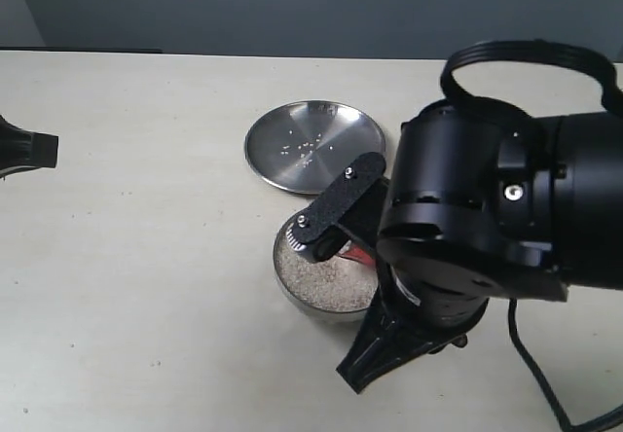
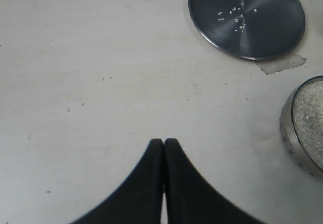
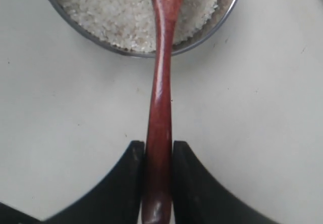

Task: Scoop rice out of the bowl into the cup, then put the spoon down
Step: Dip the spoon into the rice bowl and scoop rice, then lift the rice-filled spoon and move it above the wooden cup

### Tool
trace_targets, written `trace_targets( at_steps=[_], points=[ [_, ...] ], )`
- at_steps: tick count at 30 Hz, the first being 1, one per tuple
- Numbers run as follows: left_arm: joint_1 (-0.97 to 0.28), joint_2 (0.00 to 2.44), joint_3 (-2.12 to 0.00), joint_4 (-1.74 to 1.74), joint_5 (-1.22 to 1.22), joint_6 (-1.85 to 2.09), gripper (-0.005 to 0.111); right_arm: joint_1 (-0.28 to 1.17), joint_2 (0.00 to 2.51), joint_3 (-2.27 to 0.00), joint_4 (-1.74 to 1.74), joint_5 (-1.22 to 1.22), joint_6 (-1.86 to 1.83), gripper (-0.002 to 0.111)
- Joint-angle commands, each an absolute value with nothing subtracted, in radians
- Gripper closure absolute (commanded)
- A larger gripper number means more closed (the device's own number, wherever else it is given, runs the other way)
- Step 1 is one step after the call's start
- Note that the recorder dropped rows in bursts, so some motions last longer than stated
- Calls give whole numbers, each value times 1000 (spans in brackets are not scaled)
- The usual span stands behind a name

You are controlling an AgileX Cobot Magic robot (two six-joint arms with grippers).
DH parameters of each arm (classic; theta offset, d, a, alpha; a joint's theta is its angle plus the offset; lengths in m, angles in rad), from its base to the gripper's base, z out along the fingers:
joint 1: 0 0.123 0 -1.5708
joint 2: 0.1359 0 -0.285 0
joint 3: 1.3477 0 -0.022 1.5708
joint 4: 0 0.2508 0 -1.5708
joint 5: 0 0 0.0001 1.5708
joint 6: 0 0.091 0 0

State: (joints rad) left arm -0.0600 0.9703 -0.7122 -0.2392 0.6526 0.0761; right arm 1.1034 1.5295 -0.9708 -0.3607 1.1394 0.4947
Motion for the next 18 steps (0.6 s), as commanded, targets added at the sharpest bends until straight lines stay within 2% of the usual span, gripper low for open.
trace_targets(
  at_steps=[1, 18],
  points=[
    [-63, 972, -717, -242, 644, 76, 106, 1105, 1517, -932, -341, 1142, 498, 109],
    [-63, 972, -717, -242, 644, 76, 106, 1105, 1517, -840, -386, 931, 706, 109]
  ],
)
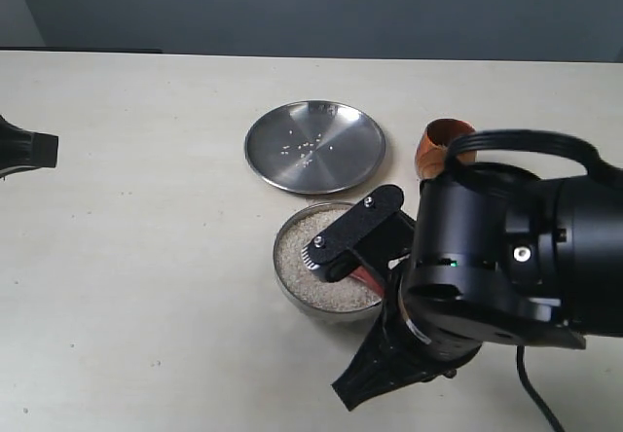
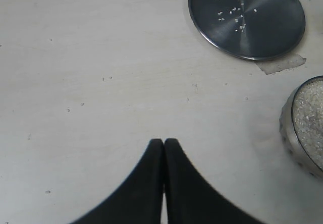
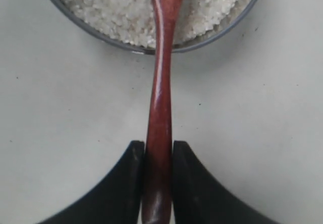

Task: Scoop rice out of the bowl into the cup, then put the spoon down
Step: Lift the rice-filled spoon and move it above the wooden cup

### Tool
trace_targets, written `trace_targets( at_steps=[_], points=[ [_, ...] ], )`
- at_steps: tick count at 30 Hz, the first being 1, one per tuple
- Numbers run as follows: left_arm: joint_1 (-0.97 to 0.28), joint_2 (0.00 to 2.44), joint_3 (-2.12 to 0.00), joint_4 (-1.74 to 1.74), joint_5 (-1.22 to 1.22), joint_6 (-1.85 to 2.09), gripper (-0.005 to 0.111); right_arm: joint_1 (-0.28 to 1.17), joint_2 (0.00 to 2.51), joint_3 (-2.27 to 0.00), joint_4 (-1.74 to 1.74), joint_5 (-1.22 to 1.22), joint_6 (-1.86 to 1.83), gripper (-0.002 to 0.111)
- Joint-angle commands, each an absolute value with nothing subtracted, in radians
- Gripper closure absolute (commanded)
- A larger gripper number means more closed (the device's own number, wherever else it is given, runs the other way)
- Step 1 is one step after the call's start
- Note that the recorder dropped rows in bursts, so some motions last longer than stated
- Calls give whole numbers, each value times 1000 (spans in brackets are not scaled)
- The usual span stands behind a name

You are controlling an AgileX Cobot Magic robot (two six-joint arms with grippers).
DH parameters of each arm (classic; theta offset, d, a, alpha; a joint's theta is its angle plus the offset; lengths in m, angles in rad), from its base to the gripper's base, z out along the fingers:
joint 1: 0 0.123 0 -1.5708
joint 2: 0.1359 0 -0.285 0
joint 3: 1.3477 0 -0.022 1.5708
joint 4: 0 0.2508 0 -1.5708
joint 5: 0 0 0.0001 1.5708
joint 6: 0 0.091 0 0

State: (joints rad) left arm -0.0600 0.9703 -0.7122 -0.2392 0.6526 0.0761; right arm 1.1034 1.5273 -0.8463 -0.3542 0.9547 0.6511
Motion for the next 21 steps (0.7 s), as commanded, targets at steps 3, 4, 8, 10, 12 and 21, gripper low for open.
trace_targets(
  at_steps=[3, 4, 8, 10, 12, 21],
  points=[
    [-63, 972, -717, -242, 644, 76, 106, 1105, 1517, -840, -406, 931, 740, 109],
    [-63, 972, -717, -242, 644, 76, 106, 1105, 1517, -840, -405, 931, 744, 109],
    [-63, 972, -717, -242, 644, 76, 106, 1105, 1507, -840, -412, 924, 779, 109],
    [-63, 972, -717, -242, 644, 76, 106, 1105, 1482, -840, -435, 907, 805, 109],
    [-63, 972, -717, -242, 644, 76, 106, 1105, 1446, -840, -459, 906, 827, 109],
    [-63, 972, -717, -242, 644, 76, 106, 1105, 1283, -840, -480, 912, 827, 109]
  ],
)
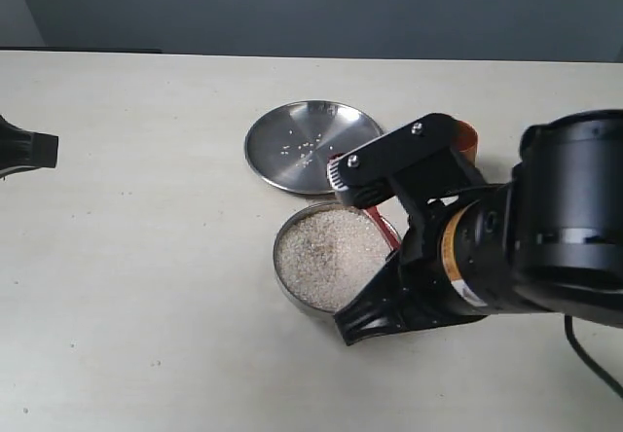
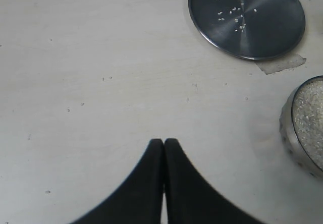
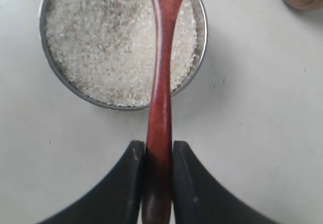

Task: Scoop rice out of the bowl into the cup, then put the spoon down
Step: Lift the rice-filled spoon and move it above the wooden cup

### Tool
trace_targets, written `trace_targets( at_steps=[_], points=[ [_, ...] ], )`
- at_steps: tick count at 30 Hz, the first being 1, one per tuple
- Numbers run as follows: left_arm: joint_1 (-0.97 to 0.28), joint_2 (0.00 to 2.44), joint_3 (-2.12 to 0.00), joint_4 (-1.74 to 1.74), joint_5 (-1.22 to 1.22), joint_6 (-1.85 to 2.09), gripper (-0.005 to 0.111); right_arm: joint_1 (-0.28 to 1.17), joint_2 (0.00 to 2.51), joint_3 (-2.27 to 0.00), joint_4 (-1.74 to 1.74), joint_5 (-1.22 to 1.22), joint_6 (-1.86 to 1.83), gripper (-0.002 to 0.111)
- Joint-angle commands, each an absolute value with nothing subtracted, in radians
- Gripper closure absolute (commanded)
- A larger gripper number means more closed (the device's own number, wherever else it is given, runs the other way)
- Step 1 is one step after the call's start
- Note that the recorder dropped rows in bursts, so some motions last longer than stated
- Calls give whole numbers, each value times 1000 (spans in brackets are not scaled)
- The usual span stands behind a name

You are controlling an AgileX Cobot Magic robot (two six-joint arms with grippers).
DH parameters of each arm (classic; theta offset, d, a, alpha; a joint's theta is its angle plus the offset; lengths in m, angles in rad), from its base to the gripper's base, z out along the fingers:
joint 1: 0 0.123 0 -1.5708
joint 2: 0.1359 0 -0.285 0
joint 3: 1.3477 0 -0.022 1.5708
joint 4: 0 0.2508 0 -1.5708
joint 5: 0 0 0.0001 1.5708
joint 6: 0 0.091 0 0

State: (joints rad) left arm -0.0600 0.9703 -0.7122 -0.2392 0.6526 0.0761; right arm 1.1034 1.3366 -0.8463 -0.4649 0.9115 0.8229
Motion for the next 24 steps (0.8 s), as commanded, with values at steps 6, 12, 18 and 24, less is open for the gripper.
trace_targets(
  at_steps=[6, 12, 18, 24],
  points=[
    [-63, 972, -717, -242, 644, 76, 106, 1068, 1247, -840, -437, 949, 785, 109],
    [-63, 972, -717, -242, 644, 76, 106, 961, 1227, -840, -360, 938, 650, 109],
    [-63, 972, -717, -242, 644, 76, 106, 832, 1226, -840, -298, 926, 503, 109],
    [-63, 972, -717, -242, 644, 76, 106, 665, 1228, -840, -249, 879, 359, 109]
  ],
)
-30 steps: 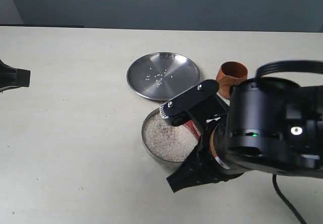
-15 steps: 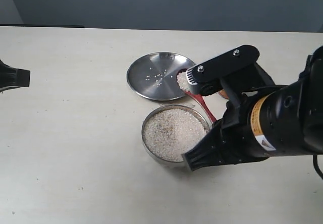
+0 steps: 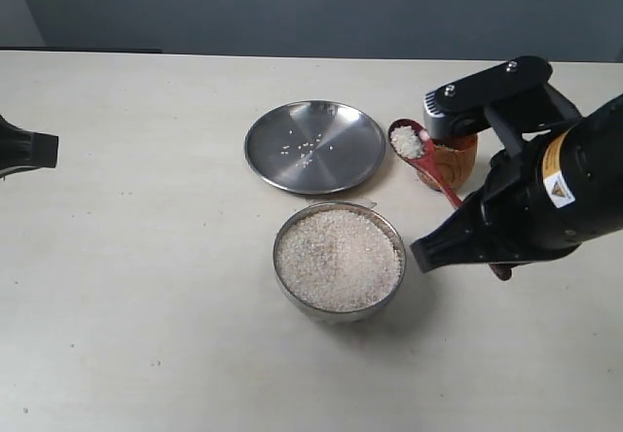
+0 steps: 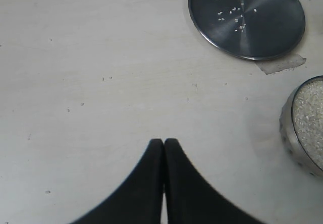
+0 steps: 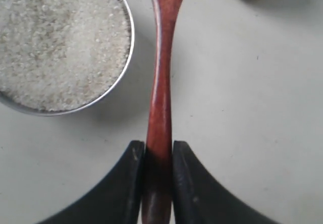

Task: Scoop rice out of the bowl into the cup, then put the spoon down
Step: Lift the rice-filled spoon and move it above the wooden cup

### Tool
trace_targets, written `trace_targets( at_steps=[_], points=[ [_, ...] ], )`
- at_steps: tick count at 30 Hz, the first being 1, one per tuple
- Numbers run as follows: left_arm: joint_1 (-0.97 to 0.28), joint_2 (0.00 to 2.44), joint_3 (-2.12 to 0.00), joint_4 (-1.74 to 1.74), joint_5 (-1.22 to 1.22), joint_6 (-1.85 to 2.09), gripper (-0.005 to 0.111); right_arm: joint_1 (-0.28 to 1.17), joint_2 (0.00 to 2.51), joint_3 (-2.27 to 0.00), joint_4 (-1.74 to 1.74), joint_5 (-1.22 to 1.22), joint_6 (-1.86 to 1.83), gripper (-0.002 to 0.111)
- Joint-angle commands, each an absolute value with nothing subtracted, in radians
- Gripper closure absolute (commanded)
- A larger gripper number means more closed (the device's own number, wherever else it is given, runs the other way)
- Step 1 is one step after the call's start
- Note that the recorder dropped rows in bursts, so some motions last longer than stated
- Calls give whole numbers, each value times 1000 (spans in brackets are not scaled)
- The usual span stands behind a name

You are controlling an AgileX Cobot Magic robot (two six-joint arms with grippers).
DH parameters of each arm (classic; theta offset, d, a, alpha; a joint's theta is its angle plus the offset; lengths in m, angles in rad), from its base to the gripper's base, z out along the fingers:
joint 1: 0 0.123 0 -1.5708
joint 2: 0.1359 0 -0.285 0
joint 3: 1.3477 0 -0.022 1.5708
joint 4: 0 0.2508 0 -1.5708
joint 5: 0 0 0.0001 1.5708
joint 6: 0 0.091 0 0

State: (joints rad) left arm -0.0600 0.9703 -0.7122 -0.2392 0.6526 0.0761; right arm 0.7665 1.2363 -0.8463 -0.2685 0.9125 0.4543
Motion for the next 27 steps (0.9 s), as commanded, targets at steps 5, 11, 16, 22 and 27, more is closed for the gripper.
trace_targets(
  at_steps=[5, 11, 16, 22, 27],
  points=[
    [-63, 972, -717, -242, 644, 76, 106, 528, 1252, -844, -249, 851, 253, 109],
    [-63, 972, -717, -242, 644, 76, 106, 395, 1331, -844, -211, 756, 145, 109],
    [-63, 972, -717, -242, 644, 76, 106, 337, 1418, -890, -234, 712, 120, 109],
    [-63, 972, -717, -242, 644, 76, 106, 325, 1523, -1000, -276, 724, 94, 109],
    [-63, 972, -717, -242, 644, 76, 106, 325, 1596, -1052, -338, 753, 76, 109]
  ],
)
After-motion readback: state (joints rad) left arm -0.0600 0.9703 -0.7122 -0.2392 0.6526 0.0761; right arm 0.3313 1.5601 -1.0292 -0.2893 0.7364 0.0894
